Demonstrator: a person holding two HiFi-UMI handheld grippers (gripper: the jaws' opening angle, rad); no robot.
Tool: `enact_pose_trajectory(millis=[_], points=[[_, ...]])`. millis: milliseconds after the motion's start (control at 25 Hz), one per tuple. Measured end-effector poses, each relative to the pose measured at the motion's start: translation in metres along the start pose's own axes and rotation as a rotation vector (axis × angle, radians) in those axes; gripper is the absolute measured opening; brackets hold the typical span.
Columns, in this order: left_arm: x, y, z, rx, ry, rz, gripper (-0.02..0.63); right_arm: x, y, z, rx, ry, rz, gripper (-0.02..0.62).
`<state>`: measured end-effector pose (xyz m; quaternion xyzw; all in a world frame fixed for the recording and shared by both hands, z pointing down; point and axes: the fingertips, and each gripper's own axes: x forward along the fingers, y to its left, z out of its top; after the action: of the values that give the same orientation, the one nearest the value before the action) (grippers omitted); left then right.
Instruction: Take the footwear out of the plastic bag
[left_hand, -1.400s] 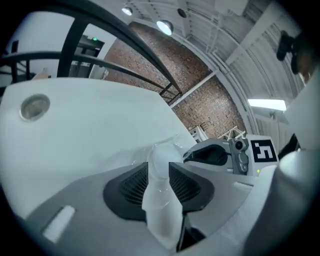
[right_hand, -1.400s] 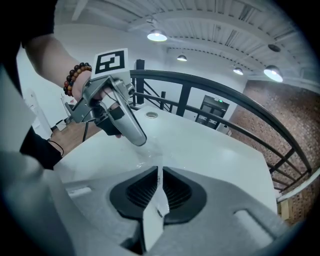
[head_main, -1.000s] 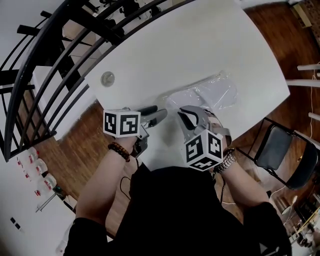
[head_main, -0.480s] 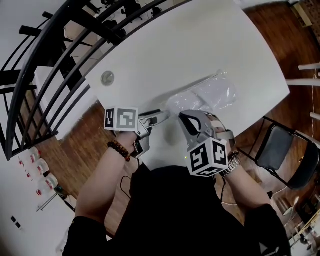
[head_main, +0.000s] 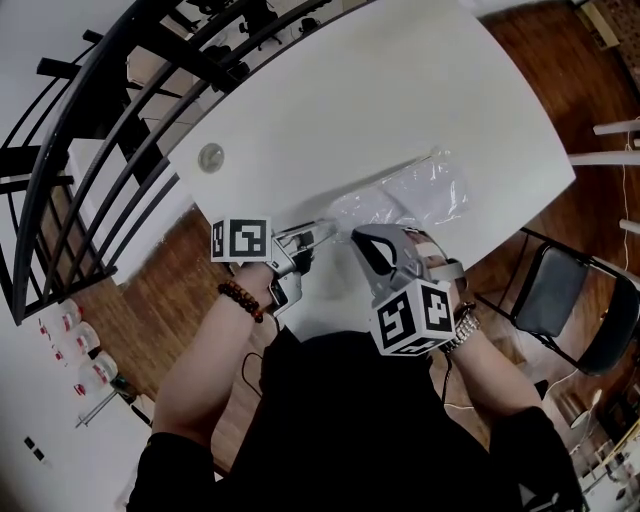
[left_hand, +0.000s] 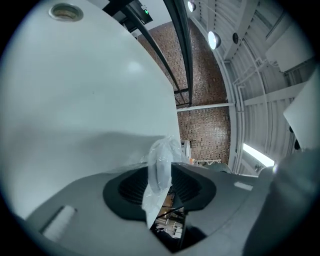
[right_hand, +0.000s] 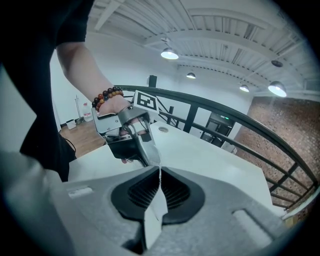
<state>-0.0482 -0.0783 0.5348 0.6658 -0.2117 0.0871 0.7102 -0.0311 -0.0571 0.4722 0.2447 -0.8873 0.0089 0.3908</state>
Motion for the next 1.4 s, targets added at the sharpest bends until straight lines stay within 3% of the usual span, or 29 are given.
enact_pose_trajectory(millis=[40,120,240,440,720,960,1120,1240,1400], points=[[-0.001,-0.001,0.001,0.014,-0.020,-0.003,0.119,-0.002,0.001,0.000,0.000,-0.004,0.002,0.002],[-0.004,-0.002,0.002,0.045,-0.045,-0.004,0.091,-0.004,0.004,0.000,0.007,-0.007,0.007,0.002],[-0.005,-0.004,-0.002,0.068,-0.052,-0.016,0.083,-0.006,0.010,-0.003,0.018,-0.010,0.015,0.007],[-0.010,-0.006,-0.004,0.097,-0.072,-0.022,0.077,-0.011,0.019,-0.006,0.038,-0.021,0.039,0.091],[-0.022,-0.002,-0.010,0.173,-0.097,-0.013,0.075,-0.026,0.006,-0.032,0.145,-0.030,0.000,0.110],[-0.026,0.001,-0.014,0.300,-0.108,0.024,0.075,-0.047,-0.041,-0.068,0.319,-0.050,-0.068,0.110],[-0.036,-0.003,-0.014,0.424,-0.129,0.059,0.075,-0.056,-0.089,-0.115,0.552,-0.054,-0.113,0.131],[-0.041,-0.004,-0.020,0.485,-0.136,0.073,0.075,-0.056,-0.119,-0.154,0.761,-0.077,-0.076,0.169],[-0.044,-0.008,-0.026,0.533,-0.141,0.073,0.075,-0.049,-0.130,-0.172,0.847,-0.083,0.045,0.189]])
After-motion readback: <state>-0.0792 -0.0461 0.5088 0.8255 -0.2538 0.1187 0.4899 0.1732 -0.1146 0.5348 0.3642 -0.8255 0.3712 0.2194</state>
